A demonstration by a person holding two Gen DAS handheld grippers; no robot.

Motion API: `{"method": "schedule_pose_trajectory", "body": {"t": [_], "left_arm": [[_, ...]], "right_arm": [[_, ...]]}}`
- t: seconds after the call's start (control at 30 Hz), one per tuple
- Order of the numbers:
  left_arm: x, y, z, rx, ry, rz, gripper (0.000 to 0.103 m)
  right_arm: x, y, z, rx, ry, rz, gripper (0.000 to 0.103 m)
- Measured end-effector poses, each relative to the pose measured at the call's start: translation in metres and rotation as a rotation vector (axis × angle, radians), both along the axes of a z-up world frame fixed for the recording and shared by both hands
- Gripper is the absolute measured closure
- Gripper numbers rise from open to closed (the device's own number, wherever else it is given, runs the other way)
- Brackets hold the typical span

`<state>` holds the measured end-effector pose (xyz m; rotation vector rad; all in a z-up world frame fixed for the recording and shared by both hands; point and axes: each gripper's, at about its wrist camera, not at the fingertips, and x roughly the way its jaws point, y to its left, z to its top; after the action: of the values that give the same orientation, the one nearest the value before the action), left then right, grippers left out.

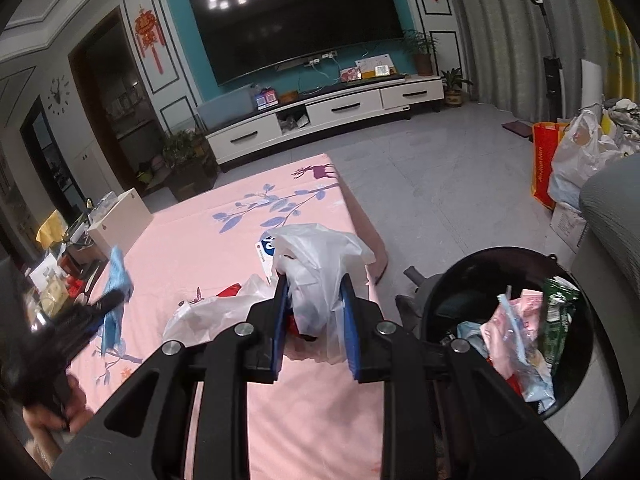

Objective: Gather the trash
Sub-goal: 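Lift the blue cloth and white bag and carry them toward the black bin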

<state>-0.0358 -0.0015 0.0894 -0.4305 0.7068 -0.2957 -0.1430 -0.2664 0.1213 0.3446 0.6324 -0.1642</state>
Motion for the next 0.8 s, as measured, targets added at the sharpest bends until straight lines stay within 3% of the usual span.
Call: {"method": "schedule_pose_trajectory", "body": {"t": [0.13,0.33,0.43,0.67,0.8], "left_arm": [[-0.031,-0.020,-0.001,0.018,-0.004,-0.036,0.079],[-0.062,-0.037,0.001,0.068,-0.036,-0.008,0.079],[-0.070,-0.047,0.001,0.051,-0.026,-0.034,0.079],[-0.083,-0.076,0.003,0.122,-0.067,-0.047,0.079],[-0.078,-0.082,-0.004,0.130,-0.040,-0.059,0.079]], "right_arm": [[-0.008,-0.004,0.002,-0.003,-0.029,-0.013,0.078],[-0.027,-0.023,0.006,0.025,-0.060,-0.057,0.078],[-0.031,-0.031,0.008,0.029,-0.072,-0.071,0.078],[-0.034,-0.052,0.001,0.081,-0.072,-0.094,0.078],[-0.026,-0.064,-0.016,0.112,-0.012,-0.119,0.078]]}}
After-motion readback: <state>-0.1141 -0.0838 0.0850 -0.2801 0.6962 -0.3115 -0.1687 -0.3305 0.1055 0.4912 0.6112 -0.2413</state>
